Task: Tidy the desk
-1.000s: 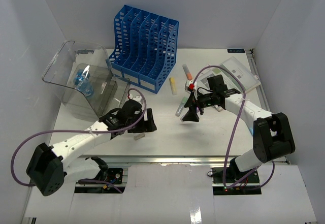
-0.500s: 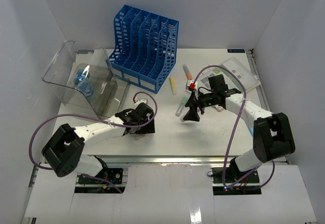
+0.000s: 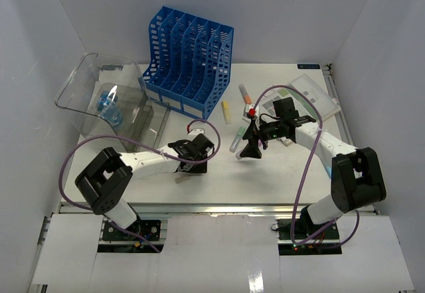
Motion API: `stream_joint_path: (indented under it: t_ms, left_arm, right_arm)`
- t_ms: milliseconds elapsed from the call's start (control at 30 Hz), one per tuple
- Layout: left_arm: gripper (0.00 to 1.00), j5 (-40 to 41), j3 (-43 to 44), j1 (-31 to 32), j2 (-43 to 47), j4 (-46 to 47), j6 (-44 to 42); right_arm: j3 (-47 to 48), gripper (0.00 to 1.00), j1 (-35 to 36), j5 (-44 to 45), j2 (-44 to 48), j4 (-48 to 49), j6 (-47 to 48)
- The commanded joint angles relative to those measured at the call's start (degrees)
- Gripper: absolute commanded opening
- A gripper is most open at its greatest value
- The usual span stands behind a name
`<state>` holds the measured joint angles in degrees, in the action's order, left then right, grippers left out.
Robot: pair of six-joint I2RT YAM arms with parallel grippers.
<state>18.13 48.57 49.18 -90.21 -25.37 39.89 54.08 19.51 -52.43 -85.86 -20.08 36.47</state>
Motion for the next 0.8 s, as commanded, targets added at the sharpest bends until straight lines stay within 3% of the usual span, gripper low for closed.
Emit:
stream_joint_path:
  t_ms: [0,133,167,433,533,767]
  left_arm:
    - [0.52,1.71,1.12,0.86,-2.63,0.17,-0.1]
    - [0.36,3.22,2.83,2.22,-3.91,-1.07,-0.6]
    - [0.28,3.48,3.35,2.57,-3.92,-1.25,-0.68]
    - [0.16,11.45,10.81,2.61,0.77,-9.03,-6.28]
    - [0.15,13.64,16.51,-1.14,2.43,-13.58,-10.09]
    - [0.15,10.03,20.98,-16.97,6.67,-12.45,-19.35]
  right_arm:
    - [1.64,0.92,-0.26,-0.84,1.72,-0.84,0.89]
    - [1.55,0.92,-0.26,-0.84,1.67,-0.93,0.97]
    - [1.55,0.92,-0.26,-0.92,1.67,-0.93,0.97]
    - [1.42,0.92,-0.22,-0.66,2.32,-0.89,1.32]
    - [1.37,0.92,-0.19,-0.49,2.46,-0.93,1.48]
    - [1.37,0.92,-0.26,-0.48,2.54,-1.03,1.68]
